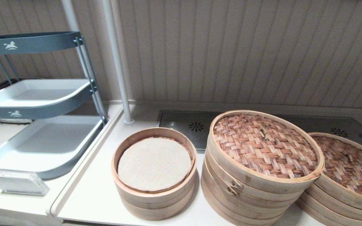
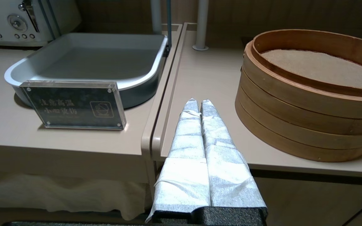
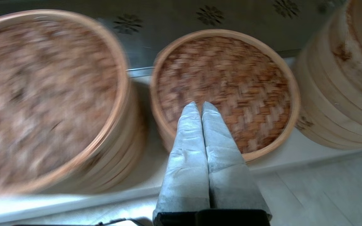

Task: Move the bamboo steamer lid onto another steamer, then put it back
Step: Pick up the steamer

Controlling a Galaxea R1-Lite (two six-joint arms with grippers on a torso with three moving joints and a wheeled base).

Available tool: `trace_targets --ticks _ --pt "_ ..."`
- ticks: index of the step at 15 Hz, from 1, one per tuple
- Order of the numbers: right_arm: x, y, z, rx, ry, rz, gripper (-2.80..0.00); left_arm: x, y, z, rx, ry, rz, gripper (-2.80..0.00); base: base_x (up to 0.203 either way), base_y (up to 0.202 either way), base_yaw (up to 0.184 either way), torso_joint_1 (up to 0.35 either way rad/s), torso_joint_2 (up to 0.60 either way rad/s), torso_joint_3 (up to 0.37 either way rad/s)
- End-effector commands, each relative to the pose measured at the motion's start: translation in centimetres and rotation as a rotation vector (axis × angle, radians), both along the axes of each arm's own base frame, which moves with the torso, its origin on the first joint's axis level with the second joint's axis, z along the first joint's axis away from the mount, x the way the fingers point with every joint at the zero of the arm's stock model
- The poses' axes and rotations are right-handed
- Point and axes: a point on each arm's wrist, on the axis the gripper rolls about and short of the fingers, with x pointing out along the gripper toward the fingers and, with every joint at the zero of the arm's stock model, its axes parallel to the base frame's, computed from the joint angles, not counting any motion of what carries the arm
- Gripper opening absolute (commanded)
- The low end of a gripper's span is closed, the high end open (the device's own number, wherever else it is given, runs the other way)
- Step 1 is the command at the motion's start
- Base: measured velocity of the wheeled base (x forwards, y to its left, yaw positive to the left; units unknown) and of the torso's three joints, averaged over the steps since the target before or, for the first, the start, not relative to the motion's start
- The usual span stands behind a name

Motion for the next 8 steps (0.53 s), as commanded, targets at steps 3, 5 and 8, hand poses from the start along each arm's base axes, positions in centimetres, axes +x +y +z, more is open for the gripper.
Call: trace_targets --ticks 3,5,8 --pt "8.0 -4.4 -1.3 0.037 0.213 -0.108 -2.80 0.2 0.0 -0.7 0.000 0.023 -0.001 -2.80 0.000 0.000 0.000 0.000 0.00 0.000" --pt "9.6 -5.8 -1.7 0.046 0.283 -0.129 -2.80 0.2 0.0 -0.7 0.000 0.023 0.000 -2.80 0.000 0.000 0.000 0.000 0.00 0.000" --pt "11.6 -7.7 -3.0 0.062 0.366 -0.147 -2.80 0.2 0.0 -0.7 0.000 0.023 -0.001 -2.80 0.000 0.000 0.000 0.000 0.00 0.000"
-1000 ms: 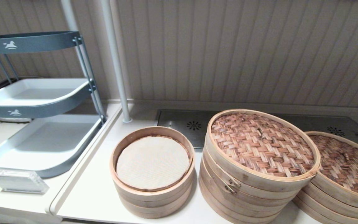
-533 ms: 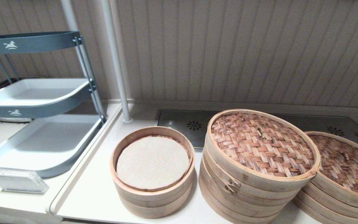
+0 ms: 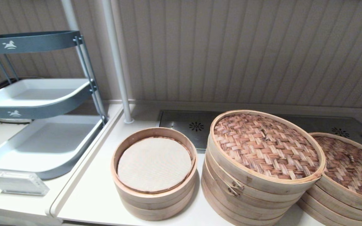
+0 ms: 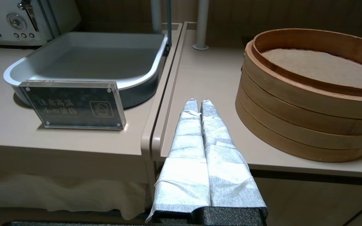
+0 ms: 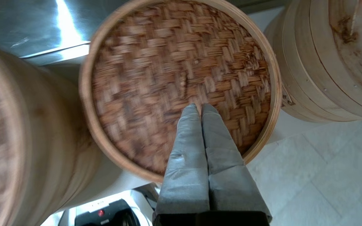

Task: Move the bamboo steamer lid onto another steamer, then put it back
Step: Pick up the steamer

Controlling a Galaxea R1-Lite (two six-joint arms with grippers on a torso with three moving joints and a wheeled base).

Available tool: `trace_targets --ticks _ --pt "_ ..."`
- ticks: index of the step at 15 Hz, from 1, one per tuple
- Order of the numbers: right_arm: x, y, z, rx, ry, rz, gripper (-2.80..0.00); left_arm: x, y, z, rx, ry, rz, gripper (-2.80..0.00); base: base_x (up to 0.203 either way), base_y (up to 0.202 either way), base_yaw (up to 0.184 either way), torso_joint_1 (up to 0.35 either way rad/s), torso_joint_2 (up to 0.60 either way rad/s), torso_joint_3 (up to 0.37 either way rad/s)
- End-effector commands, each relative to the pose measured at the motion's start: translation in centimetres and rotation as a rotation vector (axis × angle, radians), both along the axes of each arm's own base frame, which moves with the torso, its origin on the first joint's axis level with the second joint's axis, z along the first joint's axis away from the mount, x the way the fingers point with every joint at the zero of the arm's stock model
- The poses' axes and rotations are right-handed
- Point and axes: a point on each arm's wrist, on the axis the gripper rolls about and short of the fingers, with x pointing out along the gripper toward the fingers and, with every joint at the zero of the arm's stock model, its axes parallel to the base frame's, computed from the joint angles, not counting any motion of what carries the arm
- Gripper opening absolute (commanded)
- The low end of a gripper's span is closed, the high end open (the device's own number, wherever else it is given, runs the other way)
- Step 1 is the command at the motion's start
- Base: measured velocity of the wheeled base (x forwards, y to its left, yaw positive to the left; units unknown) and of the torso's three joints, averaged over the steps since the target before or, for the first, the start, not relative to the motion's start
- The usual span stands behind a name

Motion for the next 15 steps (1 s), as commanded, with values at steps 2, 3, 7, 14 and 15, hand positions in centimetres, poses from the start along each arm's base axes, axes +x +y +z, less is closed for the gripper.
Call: trace_targets --ticks 2,3,7,14,15 --pt "2.9 -2.5 -2.8 0.070 0.107 -0.023 -2.80 0.2 0.0 -0.7 0.000 0.023 0.000 -2.80 0.000 0.000 0.000 0.000 0.00 0.000" --pt "3.1 -3.1 -3.6 0.111 0.122 -0.017 -2.80 0.2 0.0 -0.7 0.000 0.023 0.000 -2.80 0.000 0.000 0.000 0.000 0.00 0.000" --pt "3.4 -3.7 -6.3 0.198 0.186 0.000 0.00 0.2 0.0 -0.7 0.000 0.022 -0.001 -2.80 0.000 0.000 0.000 0.000 0.00 0.000" --pt "3.7 -3.8 -7.7 0.223 0.224 -0.004 0.00 0.2 0.0 -0.7 0.000 0.023 -0.001 -2.80 0.000 0.000 0.000 0.000 0.00 0.000" --pt "3.8 -3.9 -8.0 0.225 0.227 -0.004 0.00 0.2 0.0 -0.7 0.000 0.023 0.000 -2.80 0.000 0.000 0.000 0.000 0.00 0.000"
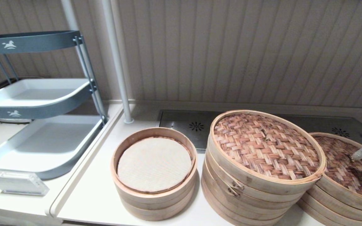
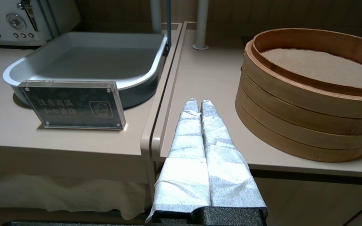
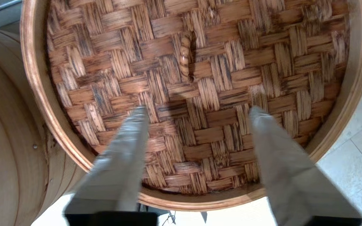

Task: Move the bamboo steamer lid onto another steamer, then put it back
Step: Pick up the steamer

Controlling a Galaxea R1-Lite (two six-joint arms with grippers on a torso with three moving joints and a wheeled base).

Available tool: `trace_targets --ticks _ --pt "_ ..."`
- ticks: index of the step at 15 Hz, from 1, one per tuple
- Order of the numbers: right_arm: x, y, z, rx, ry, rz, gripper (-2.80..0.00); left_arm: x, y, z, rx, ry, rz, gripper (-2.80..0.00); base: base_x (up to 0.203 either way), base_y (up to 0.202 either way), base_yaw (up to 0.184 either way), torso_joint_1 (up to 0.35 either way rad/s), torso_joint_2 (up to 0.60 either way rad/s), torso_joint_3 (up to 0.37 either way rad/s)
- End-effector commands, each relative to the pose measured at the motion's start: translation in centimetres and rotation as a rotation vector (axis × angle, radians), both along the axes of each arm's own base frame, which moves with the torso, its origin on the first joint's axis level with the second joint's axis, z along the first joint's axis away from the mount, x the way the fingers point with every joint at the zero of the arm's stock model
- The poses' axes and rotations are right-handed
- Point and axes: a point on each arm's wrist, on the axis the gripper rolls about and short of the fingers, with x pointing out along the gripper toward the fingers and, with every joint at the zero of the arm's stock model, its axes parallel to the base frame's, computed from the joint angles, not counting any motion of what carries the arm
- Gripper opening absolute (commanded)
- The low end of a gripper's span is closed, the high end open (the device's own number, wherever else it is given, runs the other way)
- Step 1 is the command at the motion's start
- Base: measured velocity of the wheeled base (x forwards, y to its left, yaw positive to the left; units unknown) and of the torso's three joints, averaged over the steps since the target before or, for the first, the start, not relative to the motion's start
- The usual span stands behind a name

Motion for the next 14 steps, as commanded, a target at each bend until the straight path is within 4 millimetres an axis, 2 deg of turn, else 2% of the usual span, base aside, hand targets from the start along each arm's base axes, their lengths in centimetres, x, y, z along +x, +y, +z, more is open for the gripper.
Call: trace_targets --ticks 1,6,14 --pt "0.3 -0.1 -0.9 0.006 0.010 0.002 0.00 0.2 0.0 -0.7 0.000 0.022 0.001 -2.80 0.000 0.000 0.000 0.000 0.00 0.000" --pt "1.2 -0.6 -2.2 0.005 0.012 0.000 0.00 0.2 0.0 -0.7 0.000 0.022 0.001 -2.80 0.000 0.000 0.000 0.000 0.00 0.000" --pt "2.0 -1.0 -3.2 -0.003 0.000 -0.002 0.00 0.2 0.0 -0.7 0.000 0.024 -0.001 -2.80 0.000 0.000 0.000 0.000 0.00 0.000"
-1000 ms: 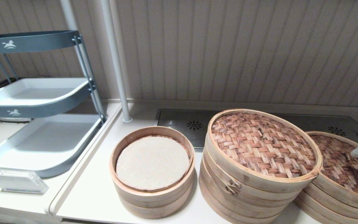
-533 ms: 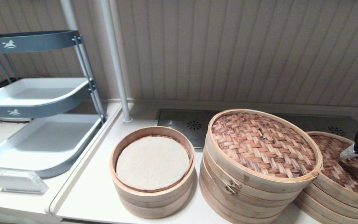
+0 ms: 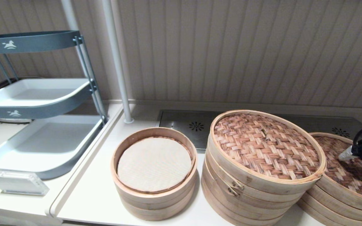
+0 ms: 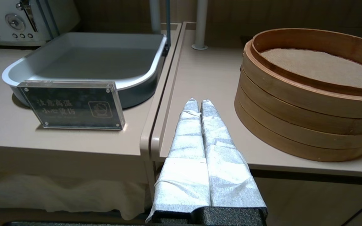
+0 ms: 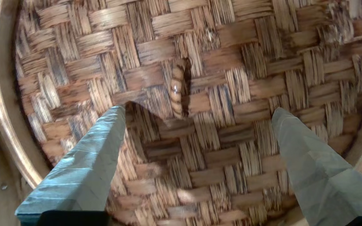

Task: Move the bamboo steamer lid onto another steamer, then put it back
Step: Pick up the steamer

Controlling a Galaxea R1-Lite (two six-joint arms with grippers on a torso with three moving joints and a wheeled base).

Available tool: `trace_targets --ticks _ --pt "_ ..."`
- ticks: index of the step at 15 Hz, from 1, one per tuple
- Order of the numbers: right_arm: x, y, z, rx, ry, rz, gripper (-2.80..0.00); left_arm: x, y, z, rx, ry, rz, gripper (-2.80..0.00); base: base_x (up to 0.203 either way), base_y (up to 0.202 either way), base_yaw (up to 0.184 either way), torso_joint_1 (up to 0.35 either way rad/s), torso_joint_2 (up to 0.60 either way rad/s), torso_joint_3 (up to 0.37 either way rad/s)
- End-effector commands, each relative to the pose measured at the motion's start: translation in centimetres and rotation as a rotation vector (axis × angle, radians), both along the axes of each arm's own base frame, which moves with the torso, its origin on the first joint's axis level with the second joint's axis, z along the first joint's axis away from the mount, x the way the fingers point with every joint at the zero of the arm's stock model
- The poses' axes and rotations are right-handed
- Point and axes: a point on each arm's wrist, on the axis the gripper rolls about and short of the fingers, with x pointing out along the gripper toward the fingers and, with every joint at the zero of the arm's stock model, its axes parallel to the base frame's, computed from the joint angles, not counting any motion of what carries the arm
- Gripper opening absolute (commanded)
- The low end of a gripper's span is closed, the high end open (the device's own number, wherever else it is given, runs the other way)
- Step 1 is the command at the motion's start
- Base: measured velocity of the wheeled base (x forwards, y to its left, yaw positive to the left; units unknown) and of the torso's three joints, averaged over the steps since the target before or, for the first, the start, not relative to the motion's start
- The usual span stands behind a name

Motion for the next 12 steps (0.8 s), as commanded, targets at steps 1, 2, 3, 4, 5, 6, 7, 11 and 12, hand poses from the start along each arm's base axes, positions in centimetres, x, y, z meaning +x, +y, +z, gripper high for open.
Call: trace_targets --ticks 1,2,3,4,5,6,7,11,12 --pt "0.04 -0.01 -0.31 0.004 0.006 0.002 0.00 0.18 0.00 -0.68 0.000 0.022 -0.001 -2.80 0.000 0.000 0.000 0.000 0.00 0.000" --pt "0.05 -0.02 -0.31 0.004 0.005 0.002 0.00 0.18 0.00 -0.68 0.000 0.022 -0.001 -2.80 0.000 0.000 0.000 0.000 0.00 0.000" --pt "0.04 -0.01 -0.33 0.005 0.006 0.002 0.00 0.18 0.00 -0.68 0.000 0.022 0.002 -2.80 0.000 0.000 0.000 0.000 0.00 0.000" --pt "0.02 0.00 -0.38 0.007 0.008 0.002 0.00 0.18 0.00 -0.68 0.000 0.022 0.001 -2.80 0.000 0.000 0.000 0.000 0.00 0.000" --pt "-0.01 -0.03 -0.39 0.007 0.008 0.001 0.00 0.18 0.00 -0.68 0.000 0.022 0.001 -2.80 0.000 0.000 0.000 0.000 0.00 0.000" --pt "-0.03 -0.03 -0.43 0.007 0.010 0.000 0.00 0.18 0.00 -0.68 0.000 0.022 0.000 -2.80 0.000 0.000 0.000 0.000 0.00 0.000" --pt "-0.06 -0.02 -0.53 0.006 0.014 0.000 0.00 0.18 0.00 -0.68 0.000 0.022 0.001 -2.80 0.000 0.000 0.000 0.000 0.00 0.000" --pt "0.08 -0.10 -0.28 -0.002 0.005 0.002 0.00 0.18 0.00 -0.68 0.000 0.022 0.001 -2.80 0.000 0.000 0.000 0.000 0.00 0.000" --pt "0.15 -0.09 -0.17 -0.004 0.001 0.004 0.00 0.18 0.00 -0.68 0.000 0.022 0.002 -2.80 0.000 0.000 0.000 0.000 0.00 0.000"
